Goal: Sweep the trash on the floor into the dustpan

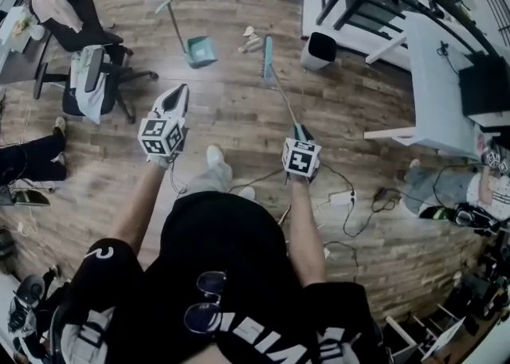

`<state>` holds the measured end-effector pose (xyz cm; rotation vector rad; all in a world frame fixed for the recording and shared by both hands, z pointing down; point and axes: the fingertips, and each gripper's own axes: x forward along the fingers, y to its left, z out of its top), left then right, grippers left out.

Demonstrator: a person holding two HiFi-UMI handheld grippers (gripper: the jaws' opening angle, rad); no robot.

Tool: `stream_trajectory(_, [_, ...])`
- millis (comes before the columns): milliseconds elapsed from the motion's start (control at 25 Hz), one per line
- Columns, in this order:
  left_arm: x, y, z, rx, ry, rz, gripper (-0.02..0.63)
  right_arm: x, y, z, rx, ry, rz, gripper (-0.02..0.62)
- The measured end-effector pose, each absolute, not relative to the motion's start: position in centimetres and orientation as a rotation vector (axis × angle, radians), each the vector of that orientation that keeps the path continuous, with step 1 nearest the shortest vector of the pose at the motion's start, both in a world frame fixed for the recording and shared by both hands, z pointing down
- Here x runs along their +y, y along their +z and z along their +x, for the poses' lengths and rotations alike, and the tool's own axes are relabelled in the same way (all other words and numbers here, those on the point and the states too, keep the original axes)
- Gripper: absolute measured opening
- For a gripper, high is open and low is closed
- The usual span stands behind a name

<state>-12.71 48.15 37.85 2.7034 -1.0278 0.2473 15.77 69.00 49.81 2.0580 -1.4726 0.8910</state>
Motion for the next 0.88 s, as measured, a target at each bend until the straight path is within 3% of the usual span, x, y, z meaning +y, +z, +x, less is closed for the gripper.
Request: stream_trajectory(880, [25.9,39.8,-9.9,-0.923,0.302,2.678,-0.002,46.5,50.0,20.4,-1.356,0.908,2.081,0.084])
